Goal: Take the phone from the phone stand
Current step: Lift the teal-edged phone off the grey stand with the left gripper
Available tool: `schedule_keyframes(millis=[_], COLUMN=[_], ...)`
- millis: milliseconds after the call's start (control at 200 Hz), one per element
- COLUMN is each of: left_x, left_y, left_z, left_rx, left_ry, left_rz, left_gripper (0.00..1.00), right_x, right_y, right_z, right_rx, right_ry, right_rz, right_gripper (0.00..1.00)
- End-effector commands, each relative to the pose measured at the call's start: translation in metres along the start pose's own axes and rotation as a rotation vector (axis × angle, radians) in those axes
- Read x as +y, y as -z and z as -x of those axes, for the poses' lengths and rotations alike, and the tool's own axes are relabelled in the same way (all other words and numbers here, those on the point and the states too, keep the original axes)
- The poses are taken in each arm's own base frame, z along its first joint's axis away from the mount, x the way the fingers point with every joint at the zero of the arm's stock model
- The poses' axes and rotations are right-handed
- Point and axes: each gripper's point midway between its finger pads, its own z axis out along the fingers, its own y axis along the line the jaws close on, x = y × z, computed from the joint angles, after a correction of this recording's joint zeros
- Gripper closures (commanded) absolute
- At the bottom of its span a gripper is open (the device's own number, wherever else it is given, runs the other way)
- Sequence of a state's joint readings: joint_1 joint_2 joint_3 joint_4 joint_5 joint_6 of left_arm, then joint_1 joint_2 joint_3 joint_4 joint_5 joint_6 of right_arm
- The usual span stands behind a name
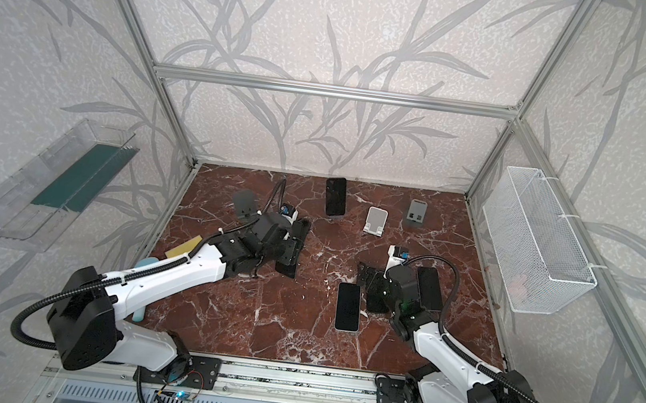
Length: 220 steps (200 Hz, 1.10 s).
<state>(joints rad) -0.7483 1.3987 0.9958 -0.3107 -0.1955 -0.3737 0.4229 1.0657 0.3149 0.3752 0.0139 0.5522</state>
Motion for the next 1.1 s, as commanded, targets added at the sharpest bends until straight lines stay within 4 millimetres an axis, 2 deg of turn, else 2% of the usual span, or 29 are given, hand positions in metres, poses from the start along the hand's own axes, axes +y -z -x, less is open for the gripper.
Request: schedule_keyframes(millis=[0,195,415,791,1096], left_x=[-0.015,-0.045,-0.059,-0.07,-0.075], left_y=[0.013,0.014,-0.005,-0.031,-0.057], left_z=[-0.005,-0.032,-0.059,-0.065,-0.072], left_rx=[-0.028,0.031,0.181,0.216,0.217], left_ry=[0.076,0.05,0.0,-0.024,0.031], left_rz=[-0.014,-0.04,-0.023,-0.008,0.012], left_gripper=[0.38,0.38,0.38,0.38,0.42], right_x=[0.01,0.009,0.009,0.009,0.01], right_y=[0.002,0.001,0.003,0.002,0.003], right_z=[0.015,0.014,0.015,0.014,0.015], right_rx=[-0.033,-0.028,-0.035,-0.031,-0.034], right_ry=[0.005,0.004,0.003,0.003,0.0], right_rz=[0.018,0.011,0.009,0.01,0.015], right_gripper=[0.03,0.03,0.03,0.03,0.03])
